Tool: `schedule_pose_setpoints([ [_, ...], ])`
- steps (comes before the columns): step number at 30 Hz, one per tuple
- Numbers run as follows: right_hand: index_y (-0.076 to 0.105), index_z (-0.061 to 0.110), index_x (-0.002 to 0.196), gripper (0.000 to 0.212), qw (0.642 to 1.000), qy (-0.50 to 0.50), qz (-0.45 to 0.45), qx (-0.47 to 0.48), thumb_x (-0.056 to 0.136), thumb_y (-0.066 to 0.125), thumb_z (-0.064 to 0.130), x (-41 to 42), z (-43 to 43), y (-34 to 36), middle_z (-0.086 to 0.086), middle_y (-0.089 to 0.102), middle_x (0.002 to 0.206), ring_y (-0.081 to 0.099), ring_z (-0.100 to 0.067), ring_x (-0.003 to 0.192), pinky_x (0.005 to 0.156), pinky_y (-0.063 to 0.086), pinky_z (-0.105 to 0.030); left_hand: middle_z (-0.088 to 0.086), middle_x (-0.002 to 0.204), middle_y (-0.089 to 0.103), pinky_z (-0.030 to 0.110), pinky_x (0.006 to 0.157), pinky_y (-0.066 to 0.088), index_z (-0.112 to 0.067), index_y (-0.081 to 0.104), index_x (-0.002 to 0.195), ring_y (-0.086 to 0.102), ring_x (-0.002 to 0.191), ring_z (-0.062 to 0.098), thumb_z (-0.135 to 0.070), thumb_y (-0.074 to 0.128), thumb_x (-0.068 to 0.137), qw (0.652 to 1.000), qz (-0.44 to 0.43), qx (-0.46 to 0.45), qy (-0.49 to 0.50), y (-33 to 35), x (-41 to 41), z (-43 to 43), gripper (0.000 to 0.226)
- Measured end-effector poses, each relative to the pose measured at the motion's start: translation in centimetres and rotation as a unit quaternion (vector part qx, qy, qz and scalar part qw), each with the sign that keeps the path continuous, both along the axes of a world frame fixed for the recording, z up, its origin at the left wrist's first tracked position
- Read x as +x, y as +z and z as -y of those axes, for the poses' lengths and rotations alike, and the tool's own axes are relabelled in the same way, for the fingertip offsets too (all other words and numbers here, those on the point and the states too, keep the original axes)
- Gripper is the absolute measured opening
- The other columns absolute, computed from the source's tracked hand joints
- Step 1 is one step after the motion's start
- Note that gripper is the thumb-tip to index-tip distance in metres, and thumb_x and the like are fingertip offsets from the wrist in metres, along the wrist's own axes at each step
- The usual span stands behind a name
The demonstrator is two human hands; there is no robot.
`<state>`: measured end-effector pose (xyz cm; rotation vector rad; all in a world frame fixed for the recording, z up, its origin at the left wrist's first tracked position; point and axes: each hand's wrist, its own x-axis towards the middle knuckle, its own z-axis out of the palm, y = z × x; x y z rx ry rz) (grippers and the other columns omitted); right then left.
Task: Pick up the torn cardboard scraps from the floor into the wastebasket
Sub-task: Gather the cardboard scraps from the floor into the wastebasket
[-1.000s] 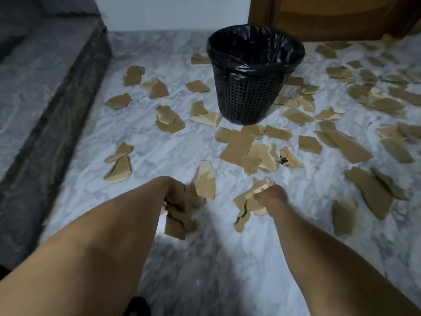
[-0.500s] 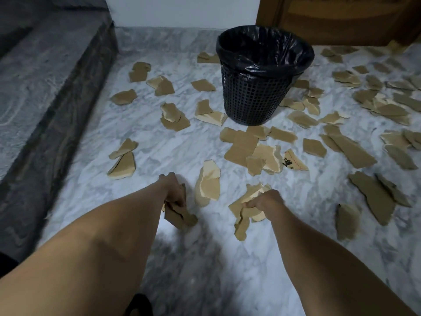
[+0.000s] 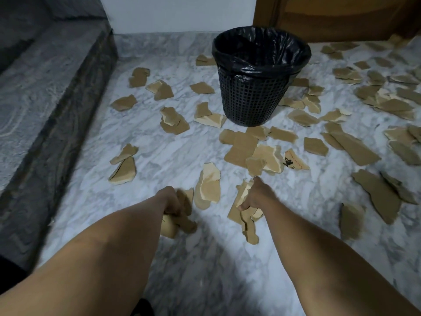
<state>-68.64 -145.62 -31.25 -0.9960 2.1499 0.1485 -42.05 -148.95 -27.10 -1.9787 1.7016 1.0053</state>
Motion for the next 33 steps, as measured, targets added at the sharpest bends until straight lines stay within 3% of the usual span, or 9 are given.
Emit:
schedule_pose_setpoints([
  [4, 0.036, 0.021, 0.146, 0.134, 1.0, 0.029, -0.006, 0.008, 0.029, 0.097, 0.046, 0.6, 0.3, -0.9, -0.004, 0.058, 0.132, 0.054, -0.032, 0.122, 0.096, 0.05, -0.047, 0.01, 0.113, 0.06, 0.027, 0.073, 0.049, -0.003, 0.058, 0.121, 0.06, 0.1, 0.025, -0.018, 0.081, 0.069, 1.0, 0.008, 0.007, -0.016, -0.1, 0.1, 0.1, 0.059],
  [7, 0.043, 0.016, 0.14, 0.116, 0.999, 0.045, 0.004, -0.003, 0.04, 0.098, 0.04, 2.1, -0.1, 0.9, -0.007, 0.059, 0.13, 0.054, -0.034, 0.122, 0.097, 0.049, -0.048, 0.011, 0.115, 0.061, 0.028, 0.074, 0.049, -0.002, 0.059, 0.119, 0.059, 0.093, 0.024, -0.018, 0.082, 0.07, 0.999, 0.006, 0.011, -0.029, -0.2, 0.2, 0.3, 0.056],
  [13, 0.04, 0.003, 0.144, 0.089, 0.965, -0.086, 0.238, -0.076, 0.07, 0.089, 0.012, 4.1, 0.7, 3.7, 0.0, 0.061, 0.117, 0.056, -0.014, 0.105, 0.086, 0.047, -0.029, 0.006, 0.11, 0.067, 0.036, 0.082, 0.056, -0.01, 0.068, 0.111, 0.065, 0.094, 0.025, -0.022, 0.077, 0.069, 0.994, -0.002, 0.044, -0.098, 3.3, 2.0, 3.6, 0.045],
  [17, 0.053, -0.001, 0.129, 0.078, 0.962, -0.117, 0.222, -0.108, 0.067, 0.092, 0.024, 7.1, 3.1, 3.9, -0.008, 0.065, 0.11, 0.063, -0.022, 0.088, 0.063, 0.054, -0.031, 0.008, 0.085, 0.067, 0.033, 0.064, 0.053, -0.008, 0.072, 0.102, 0.063, 0.068, 0.026, -0.033, 0.073, 0.055, 0.998, -0.04, -0.054, -0.019, 9.4, 5.4, 9.3, 0.053],
  [19, 0.054, 0.004, 0.129, 0.087, 0.971, -0.106, 0.19, -0.098, 0.061, 0.092, 0.041, 9.0, 4.1, 3.5, -0.012, 0.059, 0.127, 0.061, -0.026, 0.104, 0.072, 0.057, -0.034, 0.014, 0.073, 0.062, 0.032, 0.057, 0.048, 0.007, 0.069, 0.097, 0.057, 0.056, 0.026, -0.025, 0.071, 0.065, 0.993, -0.071, -0.086, 0.032, 11.4, 6.7, 10.8, 0.045],
  [23, 0.046, 0.01, 0.136, 0.085, 0.996, -0.042, 0.046, -0.065, 0.072, 0.081, 0.054, 12.5, 4.7, 2.1, -0.014, 0.038, 0.14, 0.043, -0.031, 0.127, 0.098, 0.049, -0.038, 0.014, 0.105, 0.063, 0.031, 0.067, 0.05, 0.0, 0.063, 0.108, 0.062, 0.085, 0.028, -0.019, 0.067, 0.081, 0.984, -0.047, -0.126, 0.114, 9.0, 8.6, 11.2, 0.033],
  [28, 0.059, 0.006, 0.122, 0.078, 0.984, -0.07, 0.1, -0.127, 0.058, 0.094, 0.034, 13.1, 4.9, 0.4, -0.013, 0.067, 0.121, 0.066, -0.03, 0.108, 0.08, 0.057, -0.034, 0.016, 0.145, 0.04, 0.041, 0.111, 0.034, -0.01, 0.043, 0.142, 0.04, 0.133, 0.035, -0.047, 0.057, 0.088, 0.987, 0.076, -0.078, 0.12, -0.9, 12.6, 9.4, 0.067],
  [30, 0.062, 0.002, 0.119, 0.072, 0.982, -0.073, 0.124, -0.122, 0.06, 0.094, 0.029, 12.7, 4.9, 0.1, -0.013, 0.069, 0.118, 0.067, -0.029, 0.105, 0.077, 0.056, -0.033, 0.015, 0.147, 0.034, 0.042, 0.11, 0.031, -0.018, 0.042, 0.143, 0.037, 0.132, 0.035, -0.065, 0.057, 0.078, 0.986, 0.122, -0.047, 0.107, -4.1, 13.8, 10.0, 0.081],
  [33, 0.06, -0.002, 0.121, 0.07, 0.98, -0.071, 0.143, -0.119, 0.065, 0.092, 0.025, 12.4, 5.3, 0.0, -0.015, 0.067, 0.121, 0.065, -0.029, 0.109, 0.075, 0.051, -0.03, 0.011, 0.128, 0.054, 0.044, 0.103, 0.039, -0.021, 0.065, 0.12, 0.053, 0.115, 0.031, -0.088, 0.06, 0.044, 0.991, 0.114, -0.034, 0.058, -4.2, 13.3, 10.4, 0.102],
])
